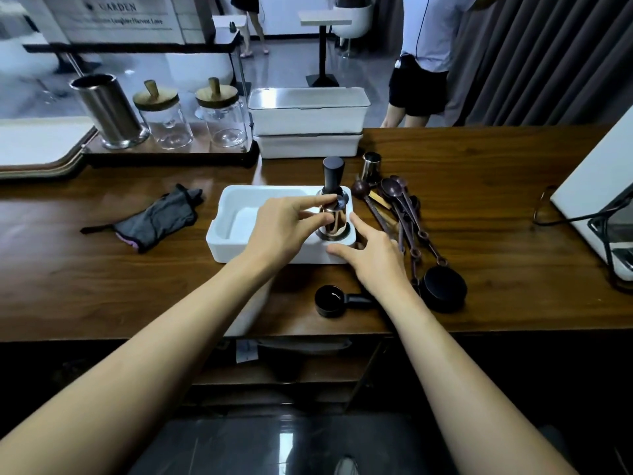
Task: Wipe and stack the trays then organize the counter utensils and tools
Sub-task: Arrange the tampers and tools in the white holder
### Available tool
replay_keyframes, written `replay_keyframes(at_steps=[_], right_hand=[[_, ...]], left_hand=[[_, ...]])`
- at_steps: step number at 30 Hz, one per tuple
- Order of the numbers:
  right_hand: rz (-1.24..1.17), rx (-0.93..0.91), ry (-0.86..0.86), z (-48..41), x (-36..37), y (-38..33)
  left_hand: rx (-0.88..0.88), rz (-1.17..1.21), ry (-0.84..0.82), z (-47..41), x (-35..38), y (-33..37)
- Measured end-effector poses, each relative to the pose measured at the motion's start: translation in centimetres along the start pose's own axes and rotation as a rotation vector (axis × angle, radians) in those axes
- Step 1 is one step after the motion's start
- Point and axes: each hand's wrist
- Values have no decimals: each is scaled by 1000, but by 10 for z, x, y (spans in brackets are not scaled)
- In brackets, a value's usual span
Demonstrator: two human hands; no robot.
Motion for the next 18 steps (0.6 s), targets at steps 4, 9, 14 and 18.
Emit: replay_keyframes(at_steps=[4, 9, 14, 18], right_hand=[[5, -10, -2, -1, 0, 1], [9, -20, -1, -2, 0, 2], [7, -11, -2, -3, 1, 3], [5, -10, 1, -4, 2, 4]], left_hand=[[28, -4, 18, 3, 1, 0], [41, -23, 26, 1, 3, -1], [47, -10, 30, 0, 1, -4], [9, 101, 67, -1, -8, -12]])
Point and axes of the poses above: each hand's wrist, its own z-axis away from the middle knuckle, its own x-axis out of the palm, y = z × x
